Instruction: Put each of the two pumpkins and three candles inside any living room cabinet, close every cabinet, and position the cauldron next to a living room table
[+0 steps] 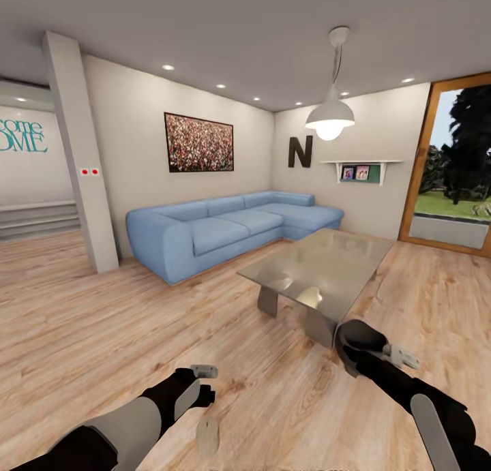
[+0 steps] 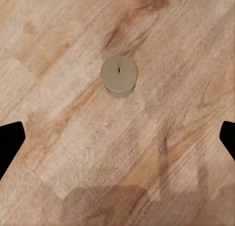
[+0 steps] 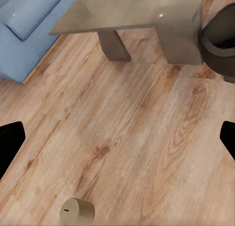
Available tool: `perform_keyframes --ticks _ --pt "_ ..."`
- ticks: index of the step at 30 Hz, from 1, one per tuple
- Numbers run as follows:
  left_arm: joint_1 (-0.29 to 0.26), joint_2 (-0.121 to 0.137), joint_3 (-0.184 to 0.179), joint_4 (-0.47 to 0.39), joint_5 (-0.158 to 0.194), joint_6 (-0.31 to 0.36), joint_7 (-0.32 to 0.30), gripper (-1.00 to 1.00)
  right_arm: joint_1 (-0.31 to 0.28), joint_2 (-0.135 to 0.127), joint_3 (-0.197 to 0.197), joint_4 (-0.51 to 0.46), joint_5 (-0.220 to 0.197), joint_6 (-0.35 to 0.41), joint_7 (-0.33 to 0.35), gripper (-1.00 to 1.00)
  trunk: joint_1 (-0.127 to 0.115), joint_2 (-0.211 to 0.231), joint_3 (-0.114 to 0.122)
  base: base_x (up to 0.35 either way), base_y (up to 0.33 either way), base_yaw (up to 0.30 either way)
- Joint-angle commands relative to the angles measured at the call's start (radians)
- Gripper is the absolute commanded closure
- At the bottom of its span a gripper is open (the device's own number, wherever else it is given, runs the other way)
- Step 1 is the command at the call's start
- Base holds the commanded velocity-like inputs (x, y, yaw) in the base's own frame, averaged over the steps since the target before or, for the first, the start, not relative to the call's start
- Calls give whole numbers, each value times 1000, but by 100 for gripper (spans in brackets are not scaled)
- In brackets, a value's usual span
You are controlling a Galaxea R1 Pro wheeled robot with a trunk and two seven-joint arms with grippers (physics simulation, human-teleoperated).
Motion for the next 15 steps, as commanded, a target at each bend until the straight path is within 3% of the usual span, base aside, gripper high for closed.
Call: perform_keyframes --ticks 1,15 --pt "0 0 -7 -2 10 4 7 -100 -1 0 1 -1 -11 4 -9 -100 4 -8 -4 0 0 0" --pt "0 0 -8 -2 8 2 6 -100 -1 0 4 -1 -11 4 -8 -100 57 -106 -48 0 0 0"
